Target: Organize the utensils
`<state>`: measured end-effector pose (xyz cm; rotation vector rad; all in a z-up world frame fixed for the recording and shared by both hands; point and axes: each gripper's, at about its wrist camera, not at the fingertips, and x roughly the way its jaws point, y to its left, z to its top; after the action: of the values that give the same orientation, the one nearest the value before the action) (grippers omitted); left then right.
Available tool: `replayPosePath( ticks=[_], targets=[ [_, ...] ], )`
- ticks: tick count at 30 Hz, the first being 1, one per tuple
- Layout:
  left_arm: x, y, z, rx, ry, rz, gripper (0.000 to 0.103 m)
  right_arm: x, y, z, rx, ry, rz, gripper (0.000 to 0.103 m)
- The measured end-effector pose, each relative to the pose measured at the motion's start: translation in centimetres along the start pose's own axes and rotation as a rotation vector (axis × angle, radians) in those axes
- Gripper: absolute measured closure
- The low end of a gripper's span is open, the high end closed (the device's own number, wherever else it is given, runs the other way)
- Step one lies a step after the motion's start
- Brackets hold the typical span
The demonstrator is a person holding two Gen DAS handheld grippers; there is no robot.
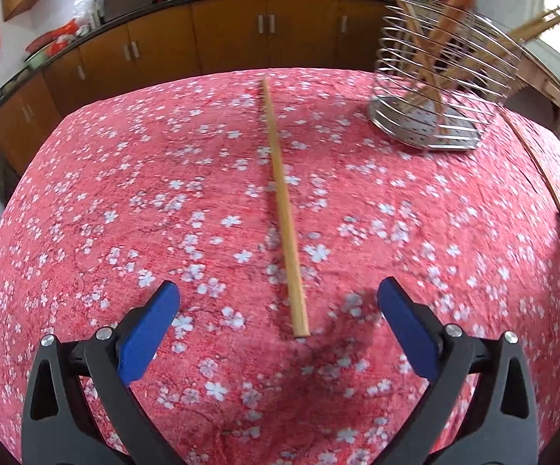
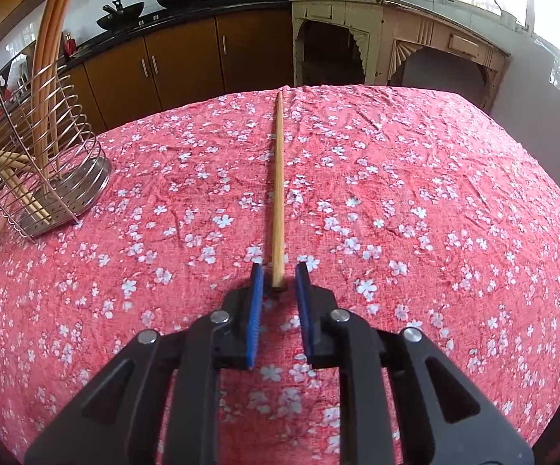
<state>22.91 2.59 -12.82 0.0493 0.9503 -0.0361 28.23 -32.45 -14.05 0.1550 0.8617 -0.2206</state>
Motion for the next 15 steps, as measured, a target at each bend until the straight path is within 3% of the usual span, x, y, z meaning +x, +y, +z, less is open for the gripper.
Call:
replayPosePath(
  ticks=[15],
  targets=[
    [-0.12, -0.37, -0.47, -0.005, 0.001, 0.005, 0.002, 0.01, 0.0, -0.02, 0.0, 0.0, 0.0, 0.084]
  ],
)
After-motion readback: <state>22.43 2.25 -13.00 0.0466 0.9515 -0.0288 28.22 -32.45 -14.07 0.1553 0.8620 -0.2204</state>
